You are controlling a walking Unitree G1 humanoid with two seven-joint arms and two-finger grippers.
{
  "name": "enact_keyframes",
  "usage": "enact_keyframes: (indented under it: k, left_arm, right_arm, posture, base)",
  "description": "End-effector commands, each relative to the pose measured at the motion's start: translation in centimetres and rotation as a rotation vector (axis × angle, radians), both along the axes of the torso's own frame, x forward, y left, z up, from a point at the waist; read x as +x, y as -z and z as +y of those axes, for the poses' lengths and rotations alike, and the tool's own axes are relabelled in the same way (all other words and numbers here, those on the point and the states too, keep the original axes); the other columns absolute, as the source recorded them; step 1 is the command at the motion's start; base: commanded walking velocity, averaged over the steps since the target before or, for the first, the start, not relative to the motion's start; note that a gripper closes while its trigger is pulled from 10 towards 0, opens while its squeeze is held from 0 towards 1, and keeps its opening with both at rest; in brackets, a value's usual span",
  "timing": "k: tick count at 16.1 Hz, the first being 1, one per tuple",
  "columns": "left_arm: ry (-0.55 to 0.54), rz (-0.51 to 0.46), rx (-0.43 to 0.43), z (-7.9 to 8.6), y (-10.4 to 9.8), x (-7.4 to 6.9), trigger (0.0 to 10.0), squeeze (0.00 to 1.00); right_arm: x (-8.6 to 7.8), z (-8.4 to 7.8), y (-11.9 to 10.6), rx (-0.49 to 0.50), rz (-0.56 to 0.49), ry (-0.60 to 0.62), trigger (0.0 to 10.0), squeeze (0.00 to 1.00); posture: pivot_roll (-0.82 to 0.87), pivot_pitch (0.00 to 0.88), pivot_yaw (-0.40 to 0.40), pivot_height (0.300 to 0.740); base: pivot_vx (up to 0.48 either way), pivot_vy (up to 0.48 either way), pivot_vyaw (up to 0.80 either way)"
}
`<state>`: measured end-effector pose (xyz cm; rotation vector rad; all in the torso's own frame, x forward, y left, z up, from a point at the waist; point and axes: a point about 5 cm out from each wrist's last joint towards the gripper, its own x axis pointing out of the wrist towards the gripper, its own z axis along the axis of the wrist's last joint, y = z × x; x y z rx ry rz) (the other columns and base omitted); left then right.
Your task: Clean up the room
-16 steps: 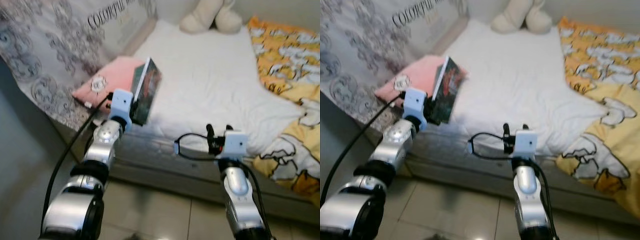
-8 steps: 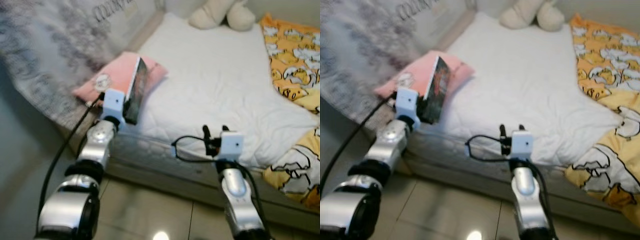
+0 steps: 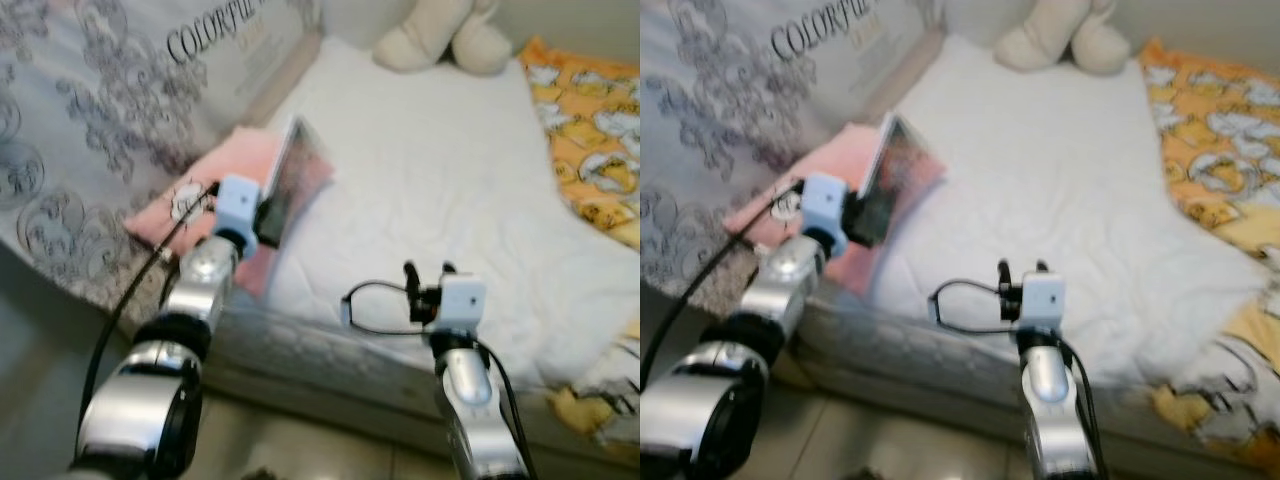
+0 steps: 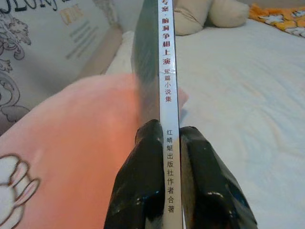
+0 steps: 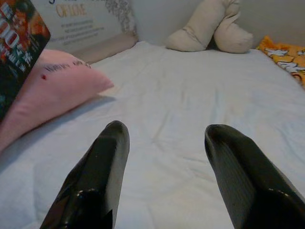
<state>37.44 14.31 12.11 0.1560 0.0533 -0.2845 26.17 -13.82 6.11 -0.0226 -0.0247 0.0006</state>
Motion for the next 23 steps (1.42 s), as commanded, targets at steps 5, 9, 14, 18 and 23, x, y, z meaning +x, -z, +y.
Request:
enact_keyframes:
  k: [5,9,14,18,23]
  left_arm:
    - [0.186,0.025,-0.035,-5.4,-2.7,1.5,10.0,0.0]
    - [0.422,0.466,-0.666,-12.9,-1.6,-0.4,10.0,0.0]
    - [0.096,0.632,-0.379,-9.4,6.0,-3.0,10.0,0.0]
    - [0.021,0.365,0.011,-4.5,2.6,0.1,10.0,0.0]
    - [-0.145,0.18,0.236,1.0,-1.0,2.1,10.0,0.0]
  right_arm:
    - [-1.9,-1.4,-0.6,-0.015,-0.008,-0.012,10.0,0.0]
    - [-9.7,-2.4,-0.8,-0.037,0.102,-0.059,10.0,0.0]
    - [-11.6,-0.8,-1.4,-0.02,0.164,-0.089,10.0,0.0]
    - [-11.7,-1.2,-1.4,-0.023,0.177,-0.072,10.0,0.0]
    - [-11.3,-0.5,-1.0,-0.012,0.2,-0.097,10.0,0.0]
  posture:
    - [-0.06,0.033,0.005,0.736]
    - [-0.21,0.229,-0.018,0.736]
    - [-0.24,0.286,-0.001,0.736]
    - [-0.21,0.291,0.003,0.736]
    - [-0.17,0.276,0.005,0.736]
  base:
    - [0.288,0.0,0.0]
    - [0.0,0.0,0.0]
    - [0.0,0.0,0.0]
    - [0.0,0.0,0.0]
    - [0.0,0.0,0.0]
